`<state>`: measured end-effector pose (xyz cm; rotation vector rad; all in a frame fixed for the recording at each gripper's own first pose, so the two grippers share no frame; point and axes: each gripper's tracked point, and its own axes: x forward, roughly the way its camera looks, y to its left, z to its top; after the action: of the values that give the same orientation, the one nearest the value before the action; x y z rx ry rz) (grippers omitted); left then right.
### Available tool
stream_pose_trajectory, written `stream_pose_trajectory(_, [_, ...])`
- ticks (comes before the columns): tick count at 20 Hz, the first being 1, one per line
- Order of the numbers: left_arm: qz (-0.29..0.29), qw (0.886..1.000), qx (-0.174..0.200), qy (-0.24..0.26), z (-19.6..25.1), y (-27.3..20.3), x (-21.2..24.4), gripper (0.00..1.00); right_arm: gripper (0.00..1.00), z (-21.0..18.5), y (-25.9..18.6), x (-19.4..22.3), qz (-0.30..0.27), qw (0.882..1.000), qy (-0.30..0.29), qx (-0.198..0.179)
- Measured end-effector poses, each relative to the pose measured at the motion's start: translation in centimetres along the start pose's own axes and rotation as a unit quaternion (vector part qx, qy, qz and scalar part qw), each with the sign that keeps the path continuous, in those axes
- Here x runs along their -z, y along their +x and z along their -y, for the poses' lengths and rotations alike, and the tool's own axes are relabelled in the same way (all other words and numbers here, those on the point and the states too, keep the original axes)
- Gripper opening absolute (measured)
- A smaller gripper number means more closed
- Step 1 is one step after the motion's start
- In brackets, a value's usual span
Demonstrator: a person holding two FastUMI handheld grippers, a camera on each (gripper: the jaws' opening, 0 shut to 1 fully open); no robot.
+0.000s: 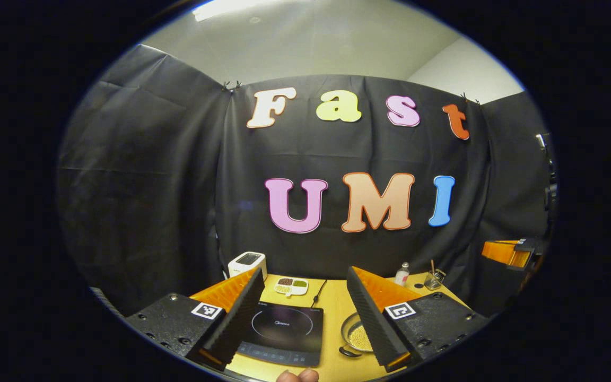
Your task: First push the handle of the pot to place it horizontally, then grasp the pot with both hands and set it on the induction cooktop.
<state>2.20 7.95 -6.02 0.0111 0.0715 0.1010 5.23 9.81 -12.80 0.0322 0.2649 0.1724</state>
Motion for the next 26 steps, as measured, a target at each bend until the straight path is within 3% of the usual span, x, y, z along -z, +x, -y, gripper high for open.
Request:
stream_pose_trajectory(1, [-0.008, 1.0, 0.003, 0.002, -1.1, 1.0, 0.5, 0.95, 0.0, -0.8, 0.4, 1.5, -0.017, 1.0, -0.002, 0.004])
stream_pose_trajectory(2, [-0.012, 1.0, 0.009, 0.006, -2.1, 1.6, 1.0, 0.95, 0.05, -1.8, 0.8, 2.8, -0.031, 0.999, 0.002, 0.007])
stream_pose_trajectory(4, [-0.006, 1.0, 0.022, 0.016, -3.8, 2.8, 1.3, 0.92, 0.01, -4.0, 1.8, 5.7, -0.063, 0.998, 0.011, 0.011])
stream_pose_trajectory(5, [-0.006, 0.999, 0.031, 0.025, -4.7, 3.3, 1.7, 0.95, 0.05, -4.9, 2.2, 7.6, -0.084, 0.996, 0.012, 0.013])
stream_pose_trajectory(7, [-0.001, 0.998, 0.048, 0.035, -5.9, 4.2, 2.2, 0.95, 0.0, -6.6, 2.8, 10.8, -0.123, 0.992, 0.015, 0.021])
stream_pose_trajectory(9, [-0.002, 0.997, 0.062, 0.04, -7.1, 5.1, 3.0, 0.95, 0.06, -7.6, 3.4, 13.4, -0.15, 0.988, 0.021, 0.032])
stream_pose_trajectory(10, [-0.006, 0.997, 0.066, 0.039, -7.5, 5.3, 3.6, 0.92, 0.05, -8.3, 3.7, 14.6, -0.163, 0.986, 0.026, 0.034])
stream_pose_trajectory(12, [-0.017, 0.997, 0.072, 0.03, -8.4, 5.9, 4.8, 0.95, 0.06, -9.3, 4.3, 17.0, -0.191, 0.981, 0.024, 0.038])
stream_pose_trajectory(18, [-0.048, 0.997, 0.059, 0.021, -10.3, 8.1, 7.4, 0.95, 0.05, -10.5, 4.9, 25.9, -0.293, 0.954, 0.051, 0.044])
stream_pose_trajectory(19, [-0.055, 0.997, 0.056, 0.02, -10.4, 8.4, 8.0, 0.95, 0.01, -10.4, 5.0, 27.2, -0.305, 0.95, 0.051, 0.045])
stream_pose_trajectory(20, [-0.058, 0.997, 0.053, 0.017, -10.6, 8.6, 8.1, 0.92, 0.06, -10.4, 5.2, 28.4, -0.318, 0.946, 0.05, 0.045])
stream_pose_trajectory(25, [-0.062, 0.997, 0.039, 0.011, -11.2, 10.4, 8.8, 0.95, 0.05, -10.1, 4.7, 33.3, -0.379, 0.923, 0.052, 0.05])
stream_pose_trajectory(26, [-0.063, 0.997, 0.035, 0.006, -11.4, 10.6, 8.8, 0.96, 0.1, -10.1, 4.6, 34.0, -0.389, 0.918, 0.057, 0.051])
